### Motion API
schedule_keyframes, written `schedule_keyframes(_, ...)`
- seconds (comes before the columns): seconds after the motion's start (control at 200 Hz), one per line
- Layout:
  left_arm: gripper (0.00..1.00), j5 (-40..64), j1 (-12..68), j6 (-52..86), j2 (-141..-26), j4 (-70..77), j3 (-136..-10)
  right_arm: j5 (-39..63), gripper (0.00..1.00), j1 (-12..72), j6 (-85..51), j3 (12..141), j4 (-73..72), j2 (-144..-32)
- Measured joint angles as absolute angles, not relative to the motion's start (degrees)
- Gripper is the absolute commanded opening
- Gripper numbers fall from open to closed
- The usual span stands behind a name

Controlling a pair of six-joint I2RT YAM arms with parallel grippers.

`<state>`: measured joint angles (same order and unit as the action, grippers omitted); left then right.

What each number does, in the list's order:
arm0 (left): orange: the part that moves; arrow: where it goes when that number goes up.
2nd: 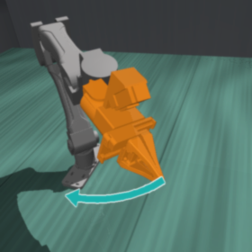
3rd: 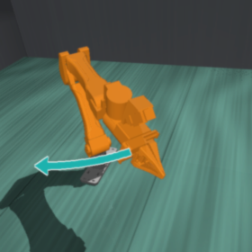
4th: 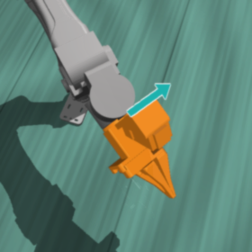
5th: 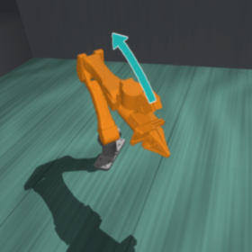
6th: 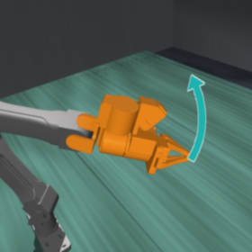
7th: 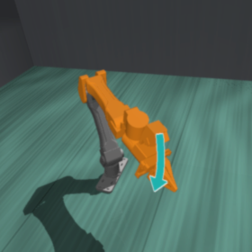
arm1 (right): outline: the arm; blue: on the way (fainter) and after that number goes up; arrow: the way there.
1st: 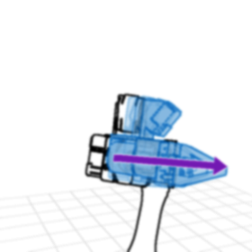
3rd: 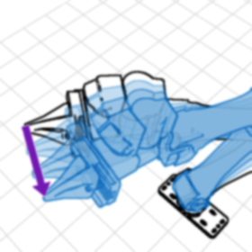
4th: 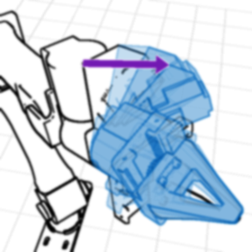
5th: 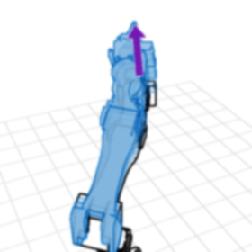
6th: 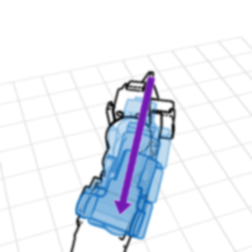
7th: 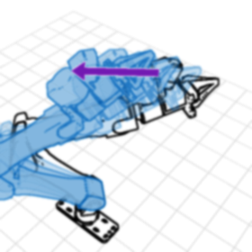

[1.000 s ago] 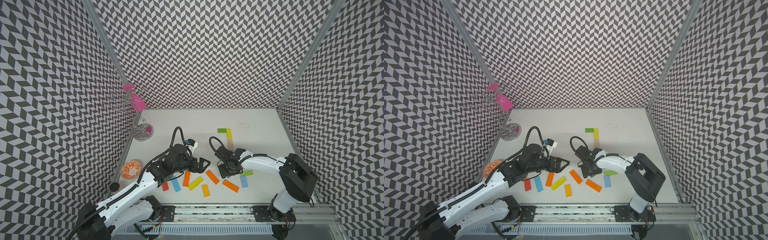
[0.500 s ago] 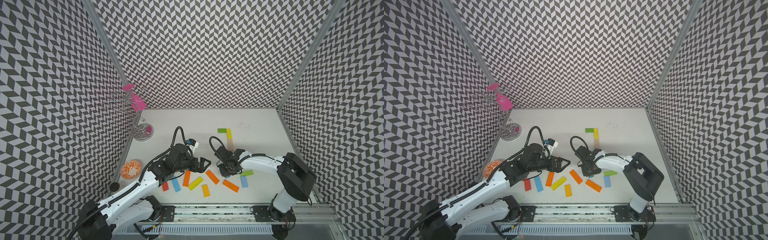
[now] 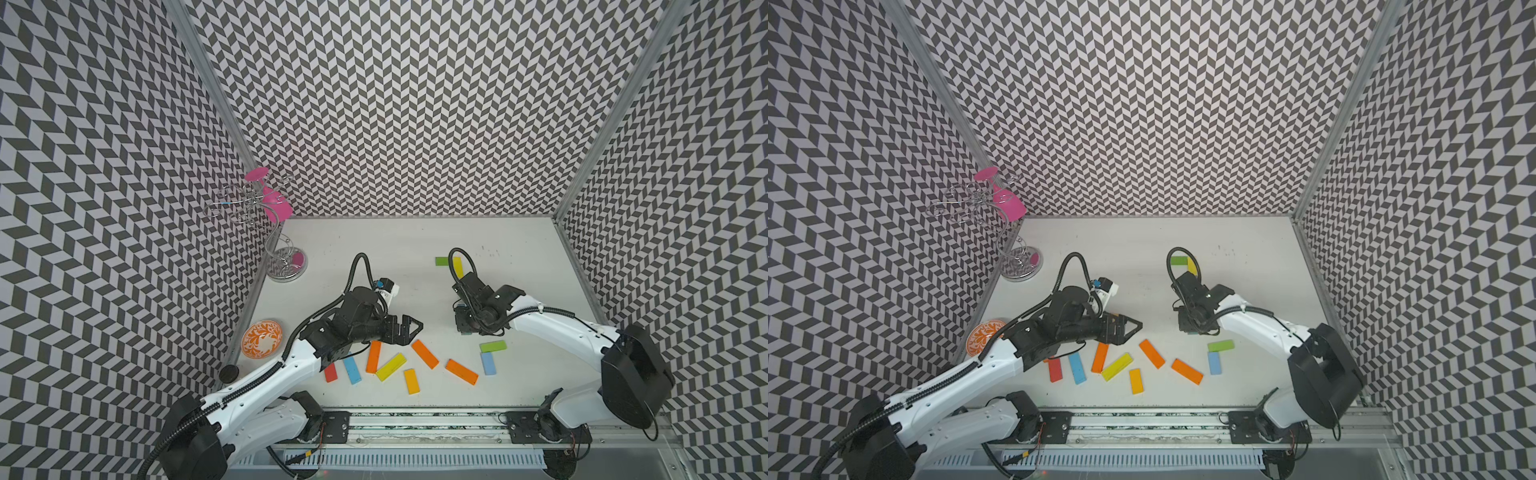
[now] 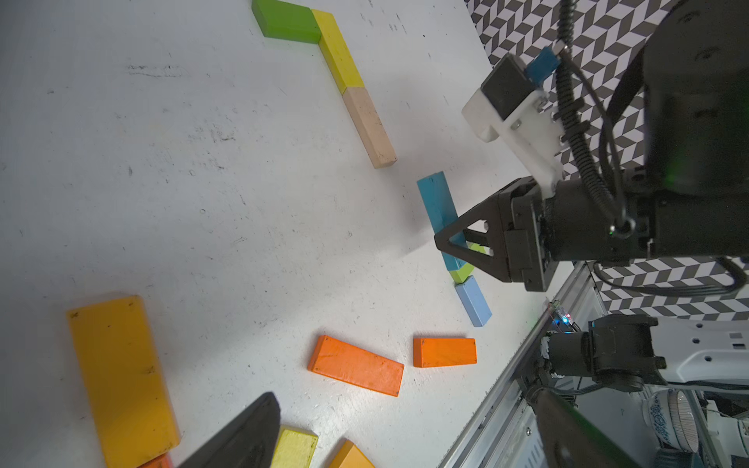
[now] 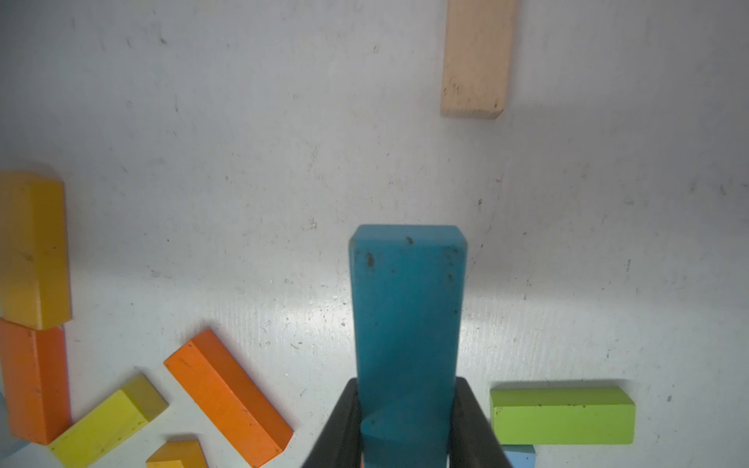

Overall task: Assemble a giraffe with building blocks
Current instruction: Pick up the building block from the center of the board, then assemble the building block at the center of the board.

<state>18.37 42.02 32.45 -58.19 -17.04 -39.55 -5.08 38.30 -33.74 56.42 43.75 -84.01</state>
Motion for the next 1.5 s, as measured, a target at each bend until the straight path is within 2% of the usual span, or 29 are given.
schedule_keyframes(0.756,1.0,19.97,42.02,31.73,-60.36,-15.29,-39.57,-1.19,0.21,31.77,-29.69,55.24,38.46,-93.43)
schedule_keyframes(1.017,1.0,23.51,42.02,31.64,-62.22,-11.31,-39.57,-0.45,0.26,30.83,-26.96,55.0,37.3,-95.39)
schedule_keyframes(1.232,1.0,24.4,42.0,31.64,-63.35,-9.87,-39.57,-0.03,0.38,30.83,-25.61,54.98,37.21,-95.94)
schedule_keyframes(1.327,1.0,24.58,42.0,31.64,-63.53,-9.43,-39.57,0.01,0.37,30.83,-25.47,55.02,37.21,-95.96)
schedule_keyframes(1.502,1.0,24.82,42.0,31.64,-63.53,-8.99,-39.55,0.01,0.29,30.72,-25.5,55.79,37.39,-96.55)
